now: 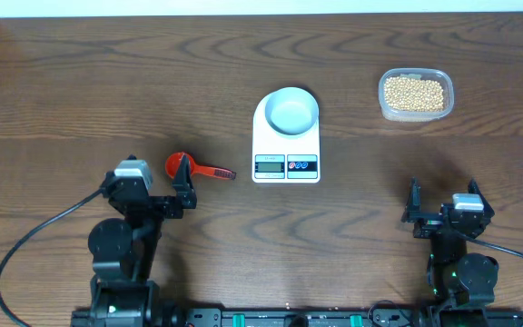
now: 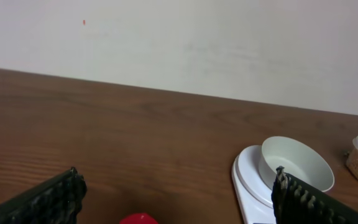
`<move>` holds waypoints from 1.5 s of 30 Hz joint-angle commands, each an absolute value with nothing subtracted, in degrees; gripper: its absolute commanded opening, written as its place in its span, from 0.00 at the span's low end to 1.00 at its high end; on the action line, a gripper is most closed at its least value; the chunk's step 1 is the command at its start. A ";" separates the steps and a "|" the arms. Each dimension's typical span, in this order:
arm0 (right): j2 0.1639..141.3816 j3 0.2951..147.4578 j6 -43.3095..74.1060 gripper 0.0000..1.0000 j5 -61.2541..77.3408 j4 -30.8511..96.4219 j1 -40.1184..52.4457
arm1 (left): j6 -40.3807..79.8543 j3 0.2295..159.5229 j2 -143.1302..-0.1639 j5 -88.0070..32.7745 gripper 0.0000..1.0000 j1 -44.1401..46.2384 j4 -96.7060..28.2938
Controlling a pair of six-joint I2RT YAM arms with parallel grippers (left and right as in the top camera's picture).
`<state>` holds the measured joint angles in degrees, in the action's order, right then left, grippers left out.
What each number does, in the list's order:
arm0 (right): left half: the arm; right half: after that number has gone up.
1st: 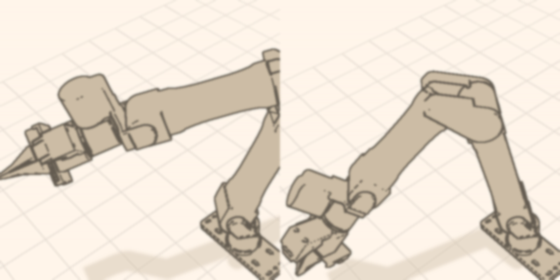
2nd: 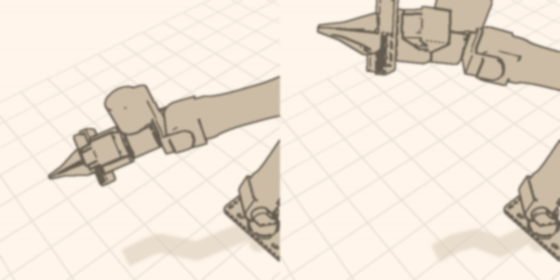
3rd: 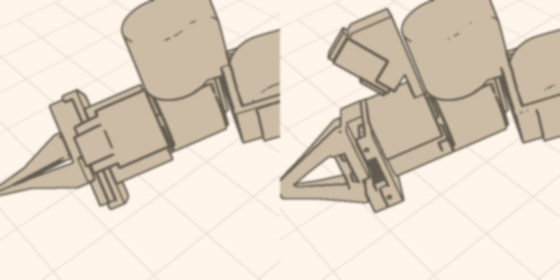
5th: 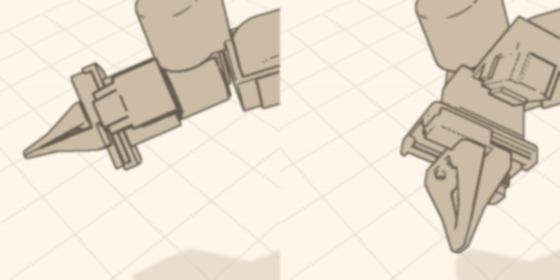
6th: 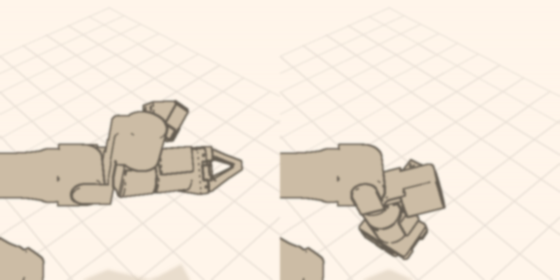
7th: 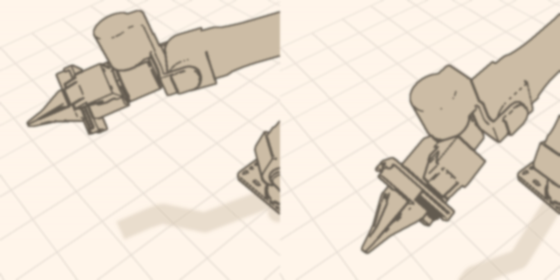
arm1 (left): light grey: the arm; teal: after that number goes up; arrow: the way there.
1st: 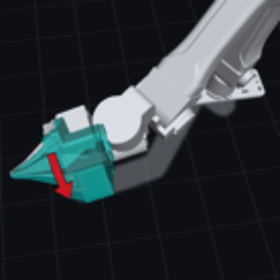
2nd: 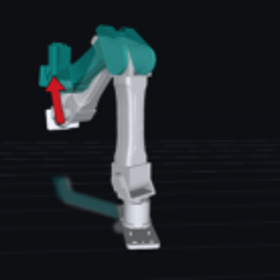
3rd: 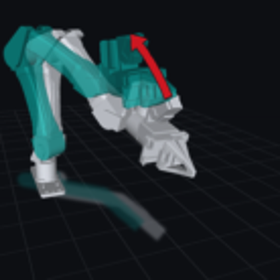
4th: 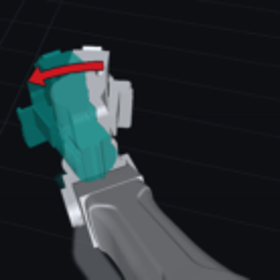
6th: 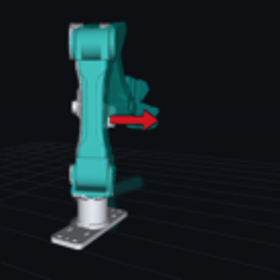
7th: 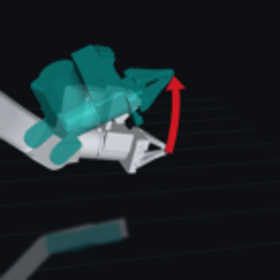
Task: Scoop item into bowl and weigh 50g on scale
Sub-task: 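Move the left gripper forward toward the red scoop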
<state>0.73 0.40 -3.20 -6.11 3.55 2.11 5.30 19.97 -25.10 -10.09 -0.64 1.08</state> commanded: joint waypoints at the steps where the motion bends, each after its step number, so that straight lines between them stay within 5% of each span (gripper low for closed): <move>1: 0.86 0.34 -3.51 0.99 -7.14 3.64 1.76 | 6.33 24.80 -28.80 -9.37 0.98 -0.60 1.58; 17: 0.86 0.34 -3.51 0.99 -7.14 3.64 1.76 | 9.65 34.76 -41.56 -7.31 0.98 -0.60 1.39; 24: 0.89 0.34 -3.51 0.99 -7.14 3.62 1.76 | 16.86 42.83 -44.91 -2.52 0.98 -0.60 -13.13; 45: 0.86 0.34 -3.51 0.99 -7.14 3.62 1.76 | 20.27 44.86 -46.76 -14.57 0.98 -0.56 -24.23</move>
